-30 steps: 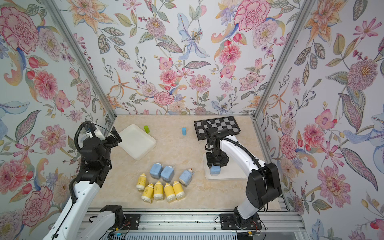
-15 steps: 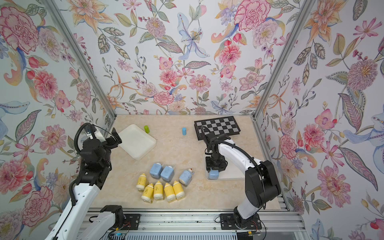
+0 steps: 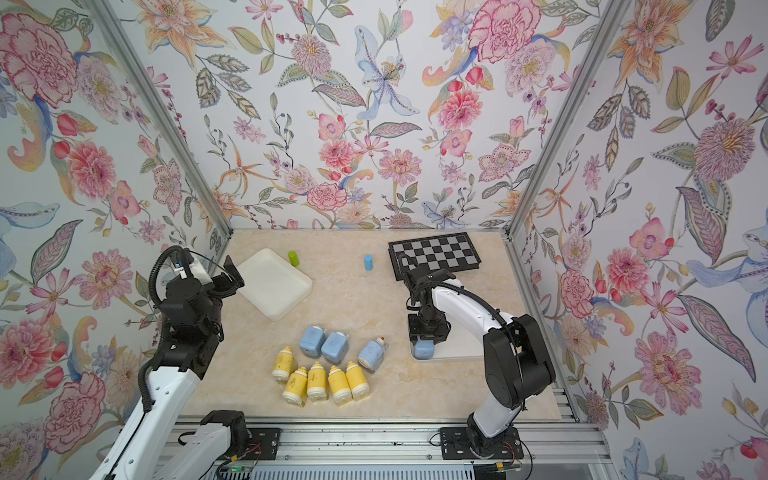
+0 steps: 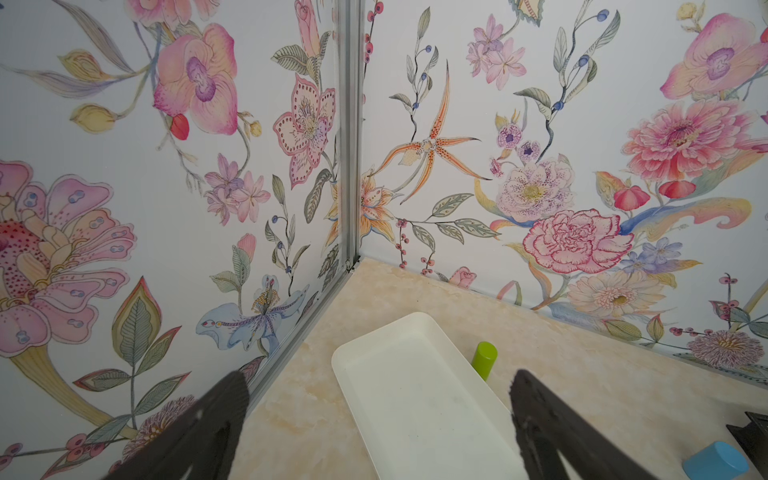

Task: Place the pencil sharpeners by color into the storage box
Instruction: Place the pencil sharpener in the storage box.

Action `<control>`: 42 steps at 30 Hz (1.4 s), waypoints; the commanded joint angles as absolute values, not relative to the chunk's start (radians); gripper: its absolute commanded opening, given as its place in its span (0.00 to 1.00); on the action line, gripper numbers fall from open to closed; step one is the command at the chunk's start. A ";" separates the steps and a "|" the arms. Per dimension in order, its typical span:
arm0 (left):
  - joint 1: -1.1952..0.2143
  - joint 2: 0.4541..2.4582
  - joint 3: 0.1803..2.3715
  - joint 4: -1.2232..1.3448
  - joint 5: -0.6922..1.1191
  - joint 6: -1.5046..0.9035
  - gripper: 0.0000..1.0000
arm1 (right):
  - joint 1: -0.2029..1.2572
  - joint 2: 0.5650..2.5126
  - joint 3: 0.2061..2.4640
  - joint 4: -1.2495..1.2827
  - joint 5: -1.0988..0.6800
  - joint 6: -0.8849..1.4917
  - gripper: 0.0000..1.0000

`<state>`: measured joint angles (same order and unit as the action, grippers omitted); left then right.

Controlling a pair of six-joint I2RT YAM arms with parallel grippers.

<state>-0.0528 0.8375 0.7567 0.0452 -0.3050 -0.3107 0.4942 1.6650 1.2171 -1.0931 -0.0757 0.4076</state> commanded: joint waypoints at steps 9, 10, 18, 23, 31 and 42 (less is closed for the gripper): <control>-0.063 0.833 0.741 0.049 -0.328 -0.299 0.99 | 0.507 1.697 1.164 -1.059 -0.086 0.441 0.36; -0.064 0.833 0.741 0.049 -0.328 -0.299 1.00 | 0.506 1.700 1.162 -1.056 -0.086 0.443 0.38; -0.064 0.834 0.741 0.048 -0.330 -0.296 1.00 | 0.513 1.697 1.163 -1.052 -0.078 0.452 0.57; -0.063 0.836 0.740 0.049 -0.327 -0.296 0.99 | 0.516 1.669 1.169 -1.052 -0.081 0.460 0.67; -0.063 0.834 0.741 0.050 -0.325 -0.299 0.99 | 0.523 1.615 1.189 -1.092 -0.065 0.472 0.77; -0.064 0.842 0.739 0.051 -0.321 -0.299 0.99 | 0.611 1.492 1.451 -1.359 0.024 0.607 0.80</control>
<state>-0.0528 0.8387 0.7547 0.0452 -0.3187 -0.3103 0.5766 1.5288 1.3983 -1.2339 -0.0097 0.5266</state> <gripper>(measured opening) 0.995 0.794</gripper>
